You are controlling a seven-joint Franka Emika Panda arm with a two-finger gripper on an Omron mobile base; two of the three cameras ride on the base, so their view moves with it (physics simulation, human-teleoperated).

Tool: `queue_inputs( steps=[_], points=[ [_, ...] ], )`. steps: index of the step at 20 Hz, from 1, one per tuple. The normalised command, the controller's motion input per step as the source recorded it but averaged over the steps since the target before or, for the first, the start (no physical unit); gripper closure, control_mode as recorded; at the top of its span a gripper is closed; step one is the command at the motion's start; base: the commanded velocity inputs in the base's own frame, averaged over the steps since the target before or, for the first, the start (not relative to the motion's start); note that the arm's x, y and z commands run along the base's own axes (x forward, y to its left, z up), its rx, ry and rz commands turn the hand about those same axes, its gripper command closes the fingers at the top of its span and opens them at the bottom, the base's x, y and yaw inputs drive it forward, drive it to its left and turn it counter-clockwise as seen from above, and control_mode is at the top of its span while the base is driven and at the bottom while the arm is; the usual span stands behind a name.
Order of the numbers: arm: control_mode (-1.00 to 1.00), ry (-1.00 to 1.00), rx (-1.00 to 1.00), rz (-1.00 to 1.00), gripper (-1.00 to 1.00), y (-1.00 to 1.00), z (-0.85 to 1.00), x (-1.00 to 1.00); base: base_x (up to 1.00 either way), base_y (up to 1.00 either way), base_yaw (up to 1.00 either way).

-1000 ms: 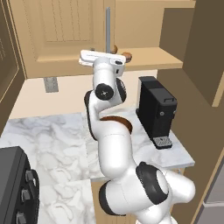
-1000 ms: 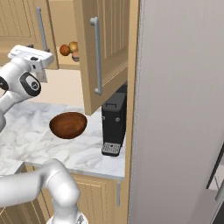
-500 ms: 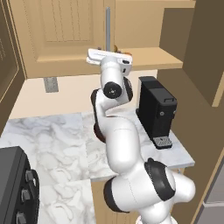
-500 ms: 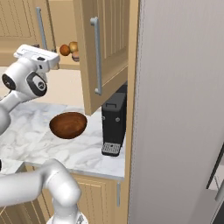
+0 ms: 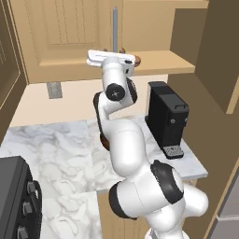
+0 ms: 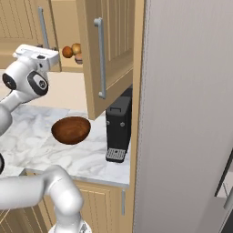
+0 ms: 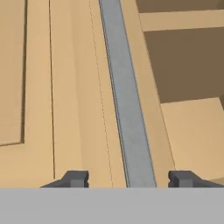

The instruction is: Open the cabinet. Pick the tangerine and mango from the cabinet and place them into the bowl. Then close the cabinet.

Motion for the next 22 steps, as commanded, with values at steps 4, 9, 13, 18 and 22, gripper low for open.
queue_inputs(
  steps=[4, 9, 13, 18, 22],
  points=[
    [-1.0, 0.0, -0.06, -0.11, 1.0, 0.52, -0.04, 0.53, 0.0, 0.0, 0.0],
    [-1.0, 0.0, 0.0, 0.0, 1.0, 0.0, 0.0, 0.0, 0.0, 0.0, 0.0],
    [-1.0, 0.0, 0.0, 0.0, 1.0, 0.0, 0.0, 0.0, 0.0, 0.0, 0.0],
    [-1.0, 0.0, 0.0, 0.0, 1.0, 0.0, 0.0, -0.45, 0.0, 0.0, 0.0],
    [-1.0, 0.0, 0.0, -0.02, 1.0, 0.03, 0.0, -0.67, 0.0, 0.0, 0.0]
  ],
)
